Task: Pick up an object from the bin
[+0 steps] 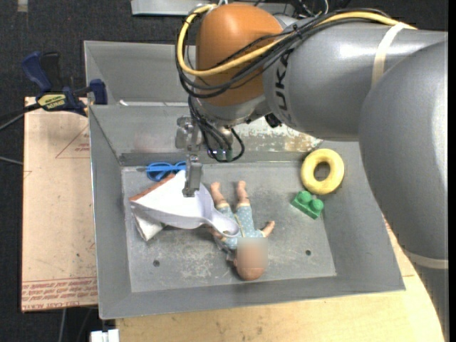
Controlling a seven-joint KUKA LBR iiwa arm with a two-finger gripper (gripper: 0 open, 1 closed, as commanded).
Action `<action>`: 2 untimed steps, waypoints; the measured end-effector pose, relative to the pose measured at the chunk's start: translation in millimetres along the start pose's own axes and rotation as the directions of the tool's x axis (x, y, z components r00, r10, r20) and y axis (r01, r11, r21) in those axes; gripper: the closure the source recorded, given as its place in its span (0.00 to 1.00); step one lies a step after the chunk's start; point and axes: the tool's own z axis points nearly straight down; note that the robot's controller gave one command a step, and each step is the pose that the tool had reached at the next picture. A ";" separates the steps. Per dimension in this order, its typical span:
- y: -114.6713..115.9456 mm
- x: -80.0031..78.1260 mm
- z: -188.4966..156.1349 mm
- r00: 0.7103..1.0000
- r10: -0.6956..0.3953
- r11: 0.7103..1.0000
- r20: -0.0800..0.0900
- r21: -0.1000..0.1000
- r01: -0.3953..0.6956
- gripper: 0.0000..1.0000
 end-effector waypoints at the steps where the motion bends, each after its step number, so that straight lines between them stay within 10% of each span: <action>1: -0.8 -0.9 -5.1 1.000 0.002 1.000 0.006 -0.001 -0.002 0.00; 2: -1.7 -2.6 21.7 0.999 -0.045 0.999 0.015 -0.002 0.045 0.00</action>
Offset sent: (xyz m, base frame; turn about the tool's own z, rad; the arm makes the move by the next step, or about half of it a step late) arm -0.0015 -0.0076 -0.1139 -0.1752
